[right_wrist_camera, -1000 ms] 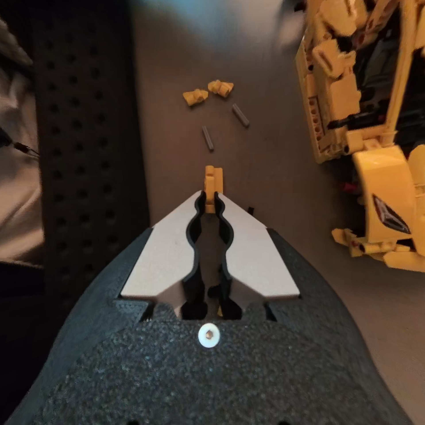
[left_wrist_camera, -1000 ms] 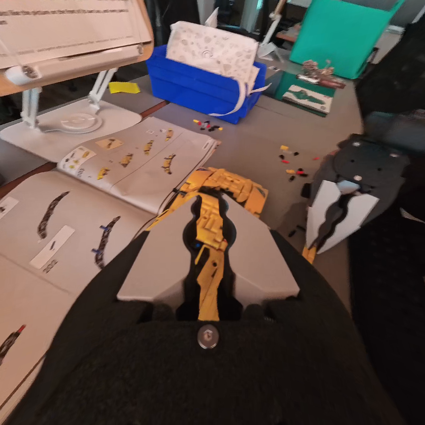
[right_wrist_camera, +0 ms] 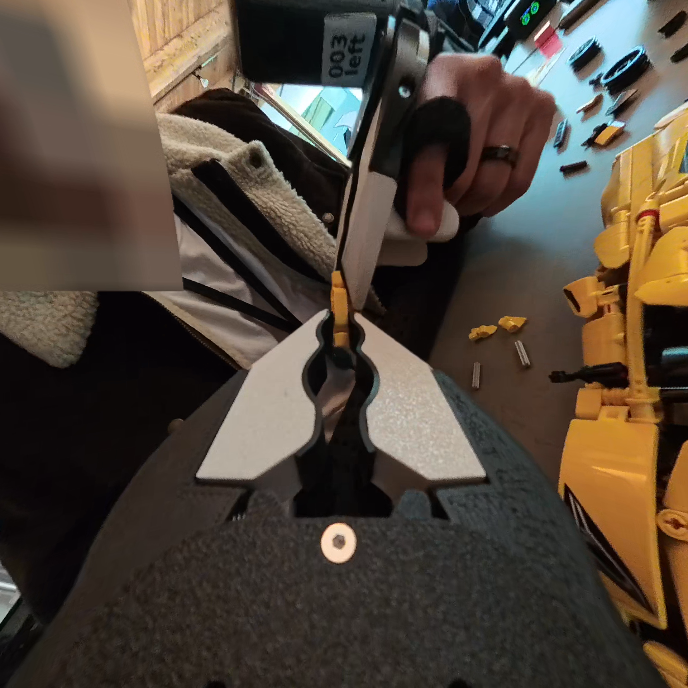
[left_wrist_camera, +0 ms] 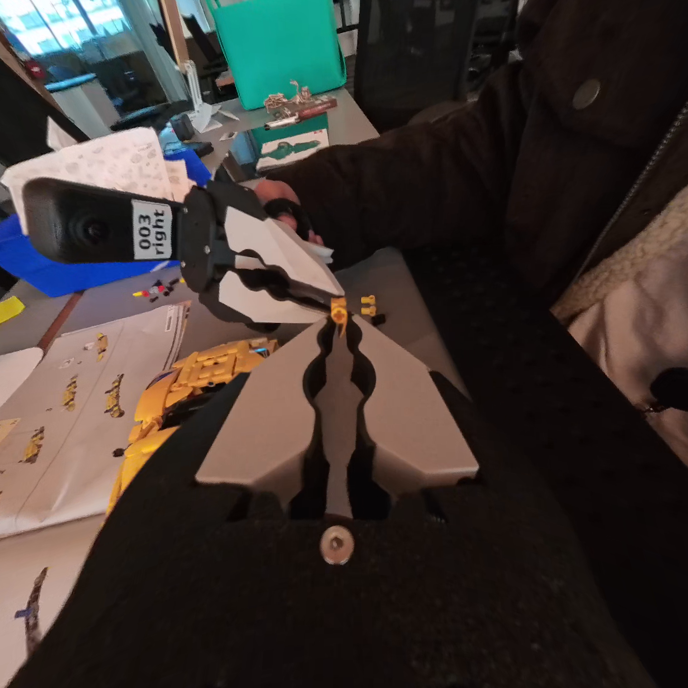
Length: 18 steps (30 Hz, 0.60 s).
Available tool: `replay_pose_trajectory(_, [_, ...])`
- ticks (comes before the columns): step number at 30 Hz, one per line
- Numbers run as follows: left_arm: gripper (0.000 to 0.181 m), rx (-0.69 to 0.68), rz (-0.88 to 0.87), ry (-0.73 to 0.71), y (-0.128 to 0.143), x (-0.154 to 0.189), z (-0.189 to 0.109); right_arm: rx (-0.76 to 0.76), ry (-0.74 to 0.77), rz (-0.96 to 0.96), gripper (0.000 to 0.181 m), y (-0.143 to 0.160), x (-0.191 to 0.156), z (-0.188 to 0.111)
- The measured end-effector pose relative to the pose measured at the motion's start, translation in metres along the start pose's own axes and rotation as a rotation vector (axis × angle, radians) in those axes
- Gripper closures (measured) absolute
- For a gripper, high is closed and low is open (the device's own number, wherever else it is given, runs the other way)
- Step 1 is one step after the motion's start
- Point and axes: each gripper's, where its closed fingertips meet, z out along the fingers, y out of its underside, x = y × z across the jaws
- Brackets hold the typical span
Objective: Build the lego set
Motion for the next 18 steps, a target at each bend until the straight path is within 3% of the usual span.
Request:
replay_pose_trajectory(3, [0.176,0.021,0.037,-0.157,-0.004,-0.027,-0.006,0.123,0.095,-0.05,0.172,-0.021,0.004,-0.015])
replay_pose_trajectory(6, [0.177,-0.031,0.149,-0.512,-0.001,-0.079,-0.028,0.39,0.458,-0.176,0.135,-0.067,0.028,-0.055])
replay_pose_trajectory(9, [0.176,-0.117,0.24,-0.739,0.004,-0.105,-0.046,0.593,0.773,-0.324,0.128,-0.097,0.036,-0.081])
replay_pose_trajectory(12, [0.176,-0.167,0.313,-0.82,0.005,-0.11,-0.047,0.618,0.893,-0.322,0.126,-0.1,0.049,-0.069])
replay_pose_trajectory(18, [0.176,-0.219,0.361,-0.855,0.008,-0.11,-0.043,0.553,0.94,-0.384,0.129,-0.099,0.048,-0.051])
